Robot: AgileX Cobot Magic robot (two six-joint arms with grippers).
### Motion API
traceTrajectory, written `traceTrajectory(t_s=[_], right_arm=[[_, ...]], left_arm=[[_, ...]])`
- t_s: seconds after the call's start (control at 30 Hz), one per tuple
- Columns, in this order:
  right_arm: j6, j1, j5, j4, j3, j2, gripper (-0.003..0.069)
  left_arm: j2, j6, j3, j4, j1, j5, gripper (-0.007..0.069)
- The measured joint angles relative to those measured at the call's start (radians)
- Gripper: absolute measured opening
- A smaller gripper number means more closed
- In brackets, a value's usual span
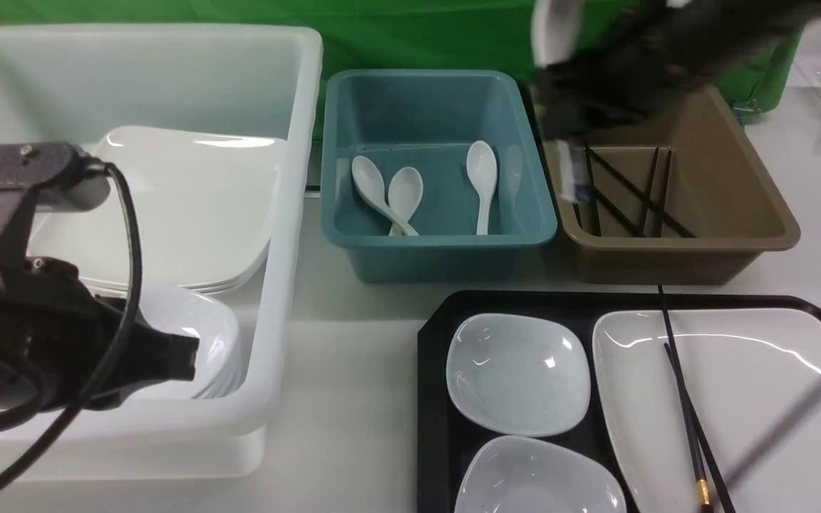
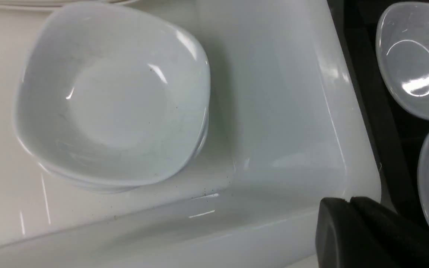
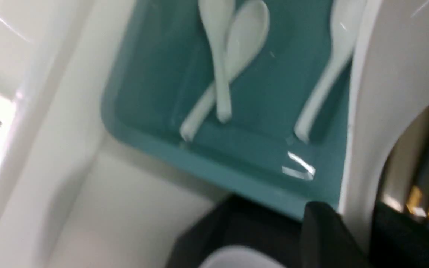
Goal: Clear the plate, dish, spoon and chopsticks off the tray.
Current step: Use the right arm to grab a pair of chopsticks from the plate
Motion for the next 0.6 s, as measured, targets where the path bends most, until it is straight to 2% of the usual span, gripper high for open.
traceTrajectory(t_s=[0.03, 0.23, 0.3, 0.4, 0.47, 0.53, 0.6], right_arm=[[0.010, 0.019, -0.002, 0.001, -0.124, 0.100, 0.0147], [0.114, 0.036, -0.001, 0.000, -0.397, 0.372, 0.0168], [0.137, 0.036, 0.003, -0.001, -0.430, 0.413, 0.0212], [0.163, 0.037, 0.046, -0.006, -0.455, 0.449, 0.0400], [0.165, 0.037, 0.097, -0.018, -0.467, 0.447, 0.0487], [0.166, 0.037, 0.183, -0.053, -0.485, 0.429, 0.0528], [0.166, 0.037, 0.314, -0.124, -0.511, 0.398, 0.0494]], left_arm=[[0.000, 0.000, 0.000, 0.001, 0.000, -0.001, 0.0008], [0.000, -0.001, 0.000, 0.000, 0.000, 0.017, 0.0008], [0.000, -0.001, 0.000, 0.000, 0.000, 0.019, 0.0008], [0.000, -0.001, 0.000, 0.000, 0.000, 0.022, 0.0008], [0.000, -0.001, 0.000, 0.000, 0.000, 0.022, 0.0008], [0.000, -0.001, 0.000, 0.000, 0.000, 0.022, 0.0008], [0.000, -0.001, 0.000, 0.000, 0.000, 0.022, 0.0008]])
